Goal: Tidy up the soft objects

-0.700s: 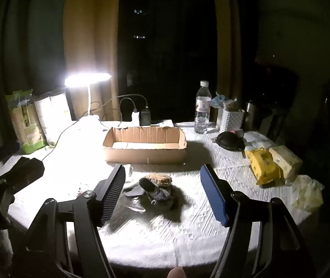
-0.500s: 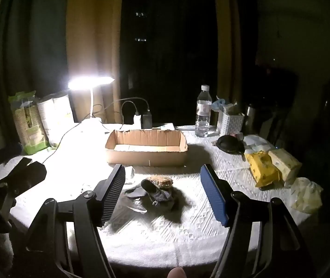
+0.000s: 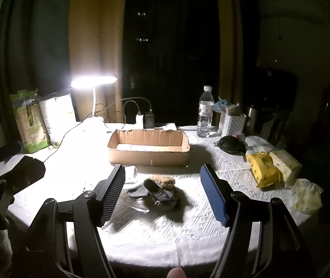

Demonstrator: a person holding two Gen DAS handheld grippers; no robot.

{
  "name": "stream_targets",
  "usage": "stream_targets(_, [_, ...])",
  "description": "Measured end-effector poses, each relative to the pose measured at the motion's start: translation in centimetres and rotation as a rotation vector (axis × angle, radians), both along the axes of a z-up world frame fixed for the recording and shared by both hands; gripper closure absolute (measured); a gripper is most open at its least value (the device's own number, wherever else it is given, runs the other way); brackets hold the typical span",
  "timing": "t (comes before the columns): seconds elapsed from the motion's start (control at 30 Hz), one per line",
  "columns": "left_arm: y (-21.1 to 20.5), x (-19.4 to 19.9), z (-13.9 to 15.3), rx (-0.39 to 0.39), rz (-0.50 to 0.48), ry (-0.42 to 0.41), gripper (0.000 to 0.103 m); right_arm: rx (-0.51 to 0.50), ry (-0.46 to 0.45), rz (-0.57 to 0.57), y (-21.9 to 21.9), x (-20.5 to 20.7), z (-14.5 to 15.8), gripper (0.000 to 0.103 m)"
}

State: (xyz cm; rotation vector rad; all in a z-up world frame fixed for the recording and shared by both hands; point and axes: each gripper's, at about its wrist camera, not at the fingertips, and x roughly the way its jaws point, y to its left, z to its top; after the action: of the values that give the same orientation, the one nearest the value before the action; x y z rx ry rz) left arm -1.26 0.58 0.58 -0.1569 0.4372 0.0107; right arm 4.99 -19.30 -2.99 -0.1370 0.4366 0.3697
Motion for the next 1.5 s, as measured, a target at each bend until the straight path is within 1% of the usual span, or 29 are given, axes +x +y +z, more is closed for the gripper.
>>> stream_targets(0.7, [0.18,-0.29,-0.40,-0.001,0.007,-0.005,0.001,-0.004,0.003,0.000,0.06,-0.07,-0.15,0.033])
stream_targets(1.5, [0.30,-0.52,-0.15,0.002,0.014,-0.009,0.001,-0.003,0.005,0.011,0.09,-0.31,-0.34,0.033])
